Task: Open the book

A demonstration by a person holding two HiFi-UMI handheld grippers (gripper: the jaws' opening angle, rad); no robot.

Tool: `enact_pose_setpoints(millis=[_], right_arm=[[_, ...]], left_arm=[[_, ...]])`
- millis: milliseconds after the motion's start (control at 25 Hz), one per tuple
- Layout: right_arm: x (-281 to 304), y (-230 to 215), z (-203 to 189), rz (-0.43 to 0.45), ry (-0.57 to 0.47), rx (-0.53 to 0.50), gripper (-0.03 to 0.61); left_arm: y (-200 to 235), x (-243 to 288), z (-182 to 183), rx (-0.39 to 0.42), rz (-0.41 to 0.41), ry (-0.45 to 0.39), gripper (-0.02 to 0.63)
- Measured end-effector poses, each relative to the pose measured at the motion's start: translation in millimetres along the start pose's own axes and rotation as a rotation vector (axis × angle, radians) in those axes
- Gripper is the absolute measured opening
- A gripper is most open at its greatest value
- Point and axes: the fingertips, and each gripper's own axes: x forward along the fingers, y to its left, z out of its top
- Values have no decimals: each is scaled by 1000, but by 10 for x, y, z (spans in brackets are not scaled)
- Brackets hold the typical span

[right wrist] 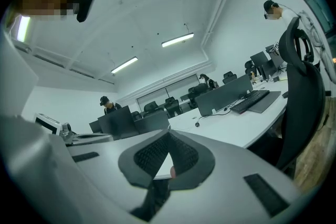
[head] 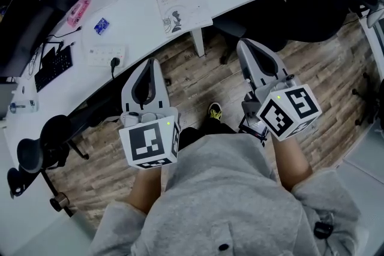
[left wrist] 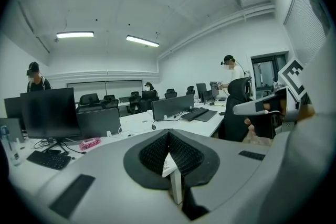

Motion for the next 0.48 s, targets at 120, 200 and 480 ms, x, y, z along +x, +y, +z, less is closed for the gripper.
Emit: enact_pose_setpoints(millis=[120,200,480], right_arm=[[20,-29,17,11,3,-6,26],[54,-37,25,18,4,-2,26],[204,-66,24,32,20,5,26]], left_arm=[[-4,39,28,1,4,-3,8],[7,67,48,1,7,-3,9],[35,189,65,2,3,-2,9]])
